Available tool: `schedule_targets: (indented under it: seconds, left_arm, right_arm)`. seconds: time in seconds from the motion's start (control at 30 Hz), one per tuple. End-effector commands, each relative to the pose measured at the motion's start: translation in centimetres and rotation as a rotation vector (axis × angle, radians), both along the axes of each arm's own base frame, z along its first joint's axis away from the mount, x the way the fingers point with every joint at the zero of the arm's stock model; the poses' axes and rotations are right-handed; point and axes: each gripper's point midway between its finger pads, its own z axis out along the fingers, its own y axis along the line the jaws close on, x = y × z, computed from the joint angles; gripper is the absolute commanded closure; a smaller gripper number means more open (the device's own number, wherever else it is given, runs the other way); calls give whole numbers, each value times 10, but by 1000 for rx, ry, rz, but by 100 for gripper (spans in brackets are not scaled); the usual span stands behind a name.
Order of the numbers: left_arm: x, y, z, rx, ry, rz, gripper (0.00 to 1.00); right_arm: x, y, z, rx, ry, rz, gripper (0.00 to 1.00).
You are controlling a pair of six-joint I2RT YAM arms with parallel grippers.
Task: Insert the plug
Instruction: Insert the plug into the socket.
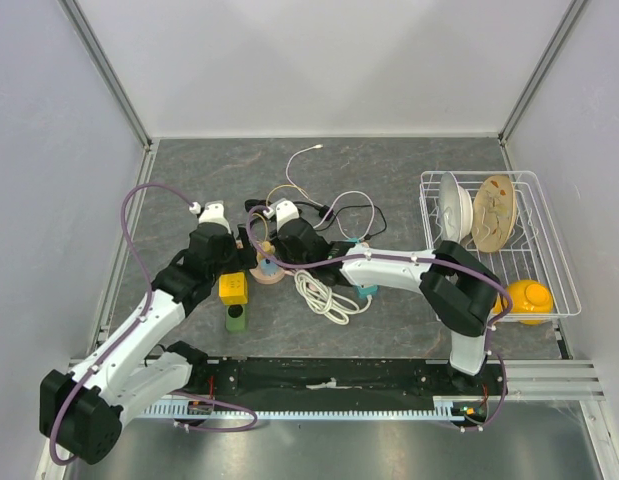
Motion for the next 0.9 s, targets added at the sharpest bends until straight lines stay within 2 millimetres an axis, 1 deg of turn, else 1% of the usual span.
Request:
schedule_targets:
  seconds: [0.0,0.2,0.47,0.67,0.73,0.87]
  left_arm:
    - [9,3,13,33,-37,5,10]
    - [8,3,13,20,-36,10,10]
    - [6,3,14,9,-43,11,9]
    - [4,5,15,11,-45,12,10]
    - [4,5,15,11,-45,12,9]
    - [2,6,14,12,-42,12,10]
  right_arm:
    - [13,6,14,26,-79,-51,100]
    - [14,3,2,-3,-70,-73,100]
    - [4,9,-8,-16,-37,-45,100]
    - [0,15,0,-42,-37,-38,100]
    - [-1,8,-5,-80,-27,-56,100]
    - [0,6,-7,-104,-21,-66,100]
